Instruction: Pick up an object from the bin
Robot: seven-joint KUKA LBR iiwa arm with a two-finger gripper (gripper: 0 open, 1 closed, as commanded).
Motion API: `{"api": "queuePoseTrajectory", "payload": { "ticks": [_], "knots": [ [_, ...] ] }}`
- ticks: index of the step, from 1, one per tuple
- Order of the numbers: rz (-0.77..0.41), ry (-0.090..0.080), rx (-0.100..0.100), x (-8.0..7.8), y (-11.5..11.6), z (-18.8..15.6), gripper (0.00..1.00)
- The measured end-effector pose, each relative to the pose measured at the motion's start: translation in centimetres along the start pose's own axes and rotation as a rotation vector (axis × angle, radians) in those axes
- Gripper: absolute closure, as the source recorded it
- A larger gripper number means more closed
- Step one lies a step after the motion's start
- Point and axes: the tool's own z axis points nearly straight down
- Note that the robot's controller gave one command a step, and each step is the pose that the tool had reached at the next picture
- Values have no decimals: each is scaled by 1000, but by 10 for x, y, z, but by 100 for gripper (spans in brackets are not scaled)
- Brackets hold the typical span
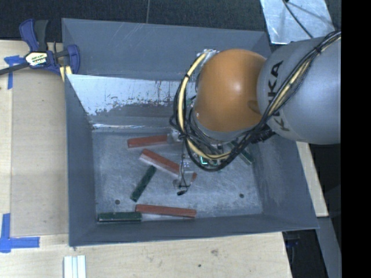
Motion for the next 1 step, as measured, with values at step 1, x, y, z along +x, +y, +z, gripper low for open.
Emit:
{"api": "queuePoseTrajectory", "payload": {
  "ticks": [1],
  "knots": [
    [13, -6, -1, -45, -33, 120, 0]
  ]
}}
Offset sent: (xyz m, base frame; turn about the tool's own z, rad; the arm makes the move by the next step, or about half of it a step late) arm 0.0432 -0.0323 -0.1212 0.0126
